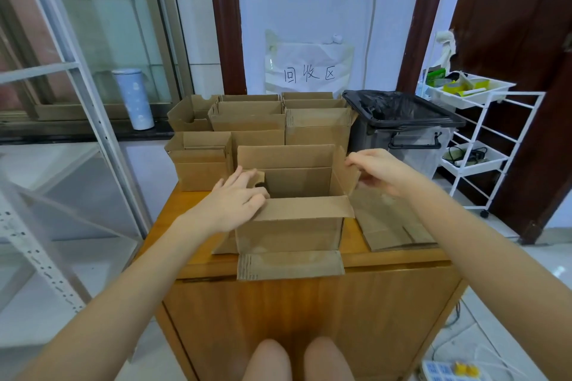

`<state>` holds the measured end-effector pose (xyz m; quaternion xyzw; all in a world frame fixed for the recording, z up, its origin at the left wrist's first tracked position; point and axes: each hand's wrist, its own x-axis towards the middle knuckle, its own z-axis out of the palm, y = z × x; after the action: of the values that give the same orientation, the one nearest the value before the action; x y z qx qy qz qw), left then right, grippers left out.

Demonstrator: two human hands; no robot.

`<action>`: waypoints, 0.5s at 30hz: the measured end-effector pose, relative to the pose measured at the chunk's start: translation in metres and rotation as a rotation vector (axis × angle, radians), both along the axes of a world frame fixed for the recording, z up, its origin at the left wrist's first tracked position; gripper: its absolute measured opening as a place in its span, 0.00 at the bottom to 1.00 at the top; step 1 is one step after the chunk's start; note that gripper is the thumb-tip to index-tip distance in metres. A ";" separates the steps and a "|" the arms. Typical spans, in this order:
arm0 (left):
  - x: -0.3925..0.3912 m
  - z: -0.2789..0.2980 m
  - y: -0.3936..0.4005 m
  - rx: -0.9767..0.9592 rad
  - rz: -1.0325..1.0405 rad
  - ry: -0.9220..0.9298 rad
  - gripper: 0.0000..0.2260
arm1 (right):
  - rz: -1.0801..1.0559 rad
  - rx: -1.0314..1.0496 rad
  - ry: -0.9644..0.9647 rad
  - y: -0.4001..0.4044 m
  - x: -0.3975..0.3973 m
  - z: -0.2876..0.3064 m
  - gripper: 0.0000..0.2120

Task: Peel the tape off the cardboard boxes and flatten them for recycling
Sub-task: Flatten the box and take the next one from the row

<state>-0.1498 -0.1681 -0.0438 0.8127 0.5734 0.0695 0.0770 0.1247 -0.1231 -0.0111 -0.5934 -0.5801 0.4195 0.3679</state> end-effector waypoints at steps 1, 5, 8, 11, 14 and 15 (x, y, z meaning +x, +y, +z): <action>0.001 0.001 -0.001 -0.011 0.003 -0.015 0.18 | -0.007 -0.028 0.042 0.000 0.002 -0.002 0.07; 0.004 -0.001 -0.001 0.027 0.009 -0.145 0.09 | -0.020 -0.071 0.127 0.002 0.006 -0.008 0.03; 0.000 -0.003 0.002 0.095 0.025 -0.349 0.04 | 0.005 -0.046 0.101 0.000 0.004 -0.007 0.04; -0.009 -0.004 0.010 0.091 0.121 -0.722 0.05 | 0.011 -0.019 0.079 0.001 0.002 -0.005 0.05; -0.024 -0.004 0.017 0.028 0.280 -1.178 0.09 | 0.002 -0.050 0.140 0.001 0.003 -0.005 0.05; -0.029 -0.006 0.018 0.009 0.308 -1.246 0.10 | -0.002 -0.068 0.172 0.001 0.004 -0.007 0.05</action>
<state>-0.1786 -0.1504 -0.0500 0.5285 0.5312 0.5412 0.3815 0.1286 -0.1217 -0.0178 -0.5680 -0.5310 0.4881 0.3964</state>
